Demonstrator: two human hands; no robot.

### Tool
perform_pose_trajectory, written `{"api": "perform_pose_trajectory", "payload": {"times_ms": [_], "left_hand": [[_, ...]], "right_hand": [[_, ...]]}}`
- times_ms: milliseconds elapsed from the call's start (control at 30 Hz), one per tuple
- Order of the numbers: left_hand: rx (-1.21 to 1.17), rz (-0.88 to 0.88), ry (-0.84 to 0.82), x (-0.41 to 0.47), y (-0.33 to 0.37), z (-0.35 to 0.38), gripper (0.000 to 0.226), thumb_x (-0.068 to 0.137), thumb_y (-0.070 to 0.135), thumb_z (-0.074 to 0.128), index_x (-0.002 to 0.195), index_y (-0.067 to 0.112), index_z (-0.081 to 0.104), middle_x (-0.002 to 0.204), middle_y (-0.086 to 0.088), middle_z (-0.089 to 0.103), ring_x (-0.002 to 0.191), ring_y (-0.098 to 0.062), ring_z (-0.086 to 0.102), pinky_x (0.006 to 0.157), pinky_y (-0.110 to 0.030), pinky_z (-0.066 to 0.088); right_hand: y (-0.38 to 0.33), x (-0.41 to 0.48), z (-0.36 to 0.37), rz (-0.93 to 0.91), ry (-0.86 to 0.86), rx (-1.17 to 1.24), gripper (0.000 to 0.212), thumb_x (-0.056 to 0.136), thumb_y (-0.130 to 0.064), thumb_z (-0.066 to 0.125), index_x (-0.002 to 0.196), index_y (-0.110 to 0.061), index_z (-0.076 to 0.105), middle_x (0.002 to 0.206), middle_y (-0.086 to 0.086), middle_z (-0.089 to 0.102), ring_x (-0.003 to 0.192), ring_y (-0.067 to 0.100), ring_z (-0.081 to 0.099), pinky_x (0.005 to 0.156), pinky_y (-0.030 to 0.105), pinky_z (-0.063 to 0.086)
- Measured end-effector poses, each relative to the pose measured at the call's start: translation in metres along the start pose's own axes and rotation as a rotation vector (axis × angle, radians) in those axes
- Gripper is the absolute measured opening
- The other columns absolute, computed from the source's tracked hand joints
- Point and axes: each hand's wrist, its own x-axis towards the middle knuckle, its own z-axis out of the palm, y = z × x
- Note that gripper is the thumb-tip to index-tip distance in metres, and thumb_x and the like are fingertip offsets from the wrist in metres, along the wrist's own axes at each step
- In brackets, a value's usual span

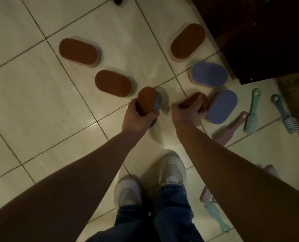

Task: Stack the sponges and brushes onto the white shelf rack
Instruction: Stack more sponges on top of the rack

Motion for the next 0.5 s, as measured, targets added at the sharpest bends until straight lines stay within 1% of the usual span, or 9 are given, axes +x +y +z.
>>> {"api": "perform_pose_trajectory", "payload": {"times_ms": [100,167,200,267,333,367,433,467,500], "left_hand": [[-0.013,-0.006,0.004,0.001,-0.006,-0.002,0.07,0.074,0.032,0.079,0.134,0.02,0.044,0.113,0.009,0.056,0.101,-0.009,0.055,0.077,-0.019,0.044],[-0.018,-0.011,0.007,-0.002,-0.006,-0.005,0.069,0.075,0.031,0.079,0.134,0.02,0.045,0.107,0.012,0.055,0.094,-0.003,0.054,0.071,-0.013,0.042],[-0.017,-0.015,0.007,-0.006,-0.006,-0.006,0.068,0.075,0.03,0.079,0.133,0.02,0.045,0.105,0.013,0.055,0.092,-0.002,0.054,0.07,-0.012,0.041],[-0.02,-0.033,0.008,-0.017,-0.001,-0.01,0.066,0.077,0.028,0.078,0.133,0.018,0.046,0.107,0.011,0.055,0.094,-0.005,0.055,0.073,-0.014,0.042],[-0.032,-0.067,0.0,-0.036,0.009,-0.015,0.066,0.078,0.029,0.076,0.134,0.016,0.045,0.112,0.007,0.055,0.1,-0.009,0.053,0.079,-0.021,0.043],[-0.04,-0.086,0.003,-0.047,0.015,-0.017,0.065,0.079,0.03,0.075,0.135,0.016,0.044,0.113,0.007,0.055,0.099,-0.009,0.053,0.08,-0.023,0.042],[-0.053,-0.117,0.025,-0.074,0.032,-0.024,0.063,0.08,0.033,0.074,0.135,0.017,0.046,0.113,0.007,0.055,0.093,-0.007,0.053,0.076,-0.021,0.042],[-0.057,-0.126,0.033,-0.089,0.041,-0.027,0.061,0.081,0.034,0.073,0.134,0.017,0.047,0.113,0.006,0.056,0.09,-0.006,0.053,0.073,-0.02,0.041],[-0.059,-0.133,0.037,-0.105,0.052,-0.032,0.06,0.081,0.035,0.072,0.133,0.017,0.048,0.114,0.005,0.058,0.09,-0.007,0.053,0.071,-0.02,0.041]], "right_hand": [[-0.002,0.006,0.003,0.01,0.073,-0.006,0.083,0.082,-0.026,0.068,0.148,-0.028,0.017,0.149,0.017,0.015,0.125,0.043,0.036,0.099,0.042,0.039],[-0.003,0.008,-0.002,0.002,0.061,-0.02,0.079,0.082,-0.021,0.065,0.146,-0.026,0.019,0.147,0.018,0.017,0.123,0.044,0.038,0.099,0.042,0.04],[-0.002,0.007,-0.006,-0.009,0.042,-0.007,0.076,0.083,-0.023,0.064,0.146,-0.026,0.021,0.147,0.018,0.019,0.122,0.044,0.039,0.098,0.042,0.041],[0.0,-0.003,-0.018,-0.065,-0.008,0.066,0.066,0.087,-0.034,0.061,0.144,-0.026,0.029,0.144,0.015,0.032,0.12,0.038,0.047,0.096,0.042,0.044],[-0.001,-0.023,-0.032,-0.131,-0.079,0.12,0.058,0.089,-0.048,0.055,0.139,-0.024,0.04,0.134,0.01,0.049,0.115,0.031,0.054,0.097,0.042,0.048],[-0.002,-0.035,-0.041,-0.155,-0.11,0.121,0.054,0.089,-0.05,0.053,0.135,-0.022,0.045,0.128,0.01,0.054,0.112,0.029,0.057,0.096,0.043,0.049],[-0.006,-0.063,-0.06,-0.194,-0.159,0.107,0.045,0.089,-0.054,0.049,0.117,-0.019,0.054,0.117,0.014,0.062,0.103,0.03,0.061,0.092,0.045,0.052],[-0.008,-0.077,-0.071,-0.208,-0.18,0.11,0.042,0.089,-0.057,0.048,0.106,-0.019,0.054,0.112,0.016,0.064,0.1,0.031,0.063,0.09,0.046,0.054],[-0.012,-0.093,-0.084,-0.214,-0.199,0.113,0.041,0.088,-0.059,0.047,0.101,-0.021,0.053,0.109,0.015,0.066,0.099,0.031,0.064,0.089,0.045,0.054]]}}
